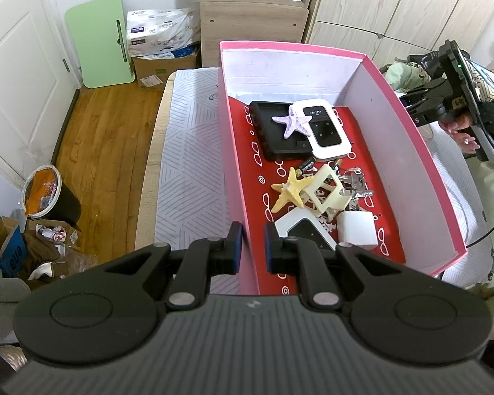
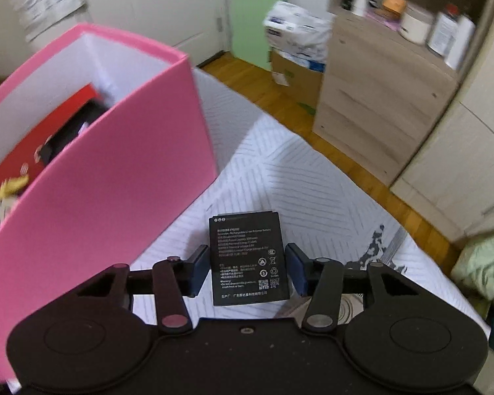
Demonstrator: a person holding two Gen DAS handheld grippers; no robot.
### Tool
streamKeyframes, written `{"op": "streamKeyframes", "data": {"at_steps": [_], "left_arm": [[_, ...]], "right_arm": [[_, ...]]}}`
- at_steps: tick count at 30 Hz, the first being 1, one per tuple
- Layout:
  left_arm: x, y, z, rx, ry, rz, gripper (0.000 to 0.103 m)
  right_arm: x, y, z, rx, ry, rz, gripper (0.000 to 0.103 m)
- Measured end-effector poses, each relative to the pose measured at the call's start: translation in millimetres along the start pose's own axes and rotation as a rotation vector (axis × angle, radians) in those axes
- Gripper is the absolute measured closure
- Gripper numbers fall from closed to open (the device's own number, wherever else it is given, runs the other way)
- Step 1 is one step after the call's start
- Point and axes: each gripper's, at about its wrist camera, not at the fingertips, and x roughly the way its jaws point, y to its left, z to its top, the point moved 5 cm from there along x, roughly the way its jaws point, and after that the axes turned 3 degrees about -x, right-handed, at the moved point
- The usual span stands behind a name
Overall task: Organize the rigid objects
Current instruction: 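Carry the black battery pack into the box and release it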
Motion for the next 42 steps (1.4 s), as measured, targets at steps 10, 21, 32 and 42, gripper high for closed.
{"op": "streamKeyframes", "data": {"at_steps": [10, 21, 32, 42], "left_arm": [[0, 1, 0, -0.005, 0.001, 0.0, 0.091], [0, -1, 0, 0.005, -0.004, 0.009, 0.091], [-2, 0, -1, 0.001, -0.007, 0.001, 0.091], [-1, -1, -1, 0.025, -0.008, -0.006, 0.091]], "right_arm": [[-12, -11, -16, 0.192, -0.115, 0.005, 0.048], [-66, 16, -19, 0.197, -0.27, 0.047, 0.048], [-133, 99, 9, -0.01, -0.411, 0.156, 0.048], [-72, 160, 38, -0.227, -0.239, 0.034, 0.048]]}}
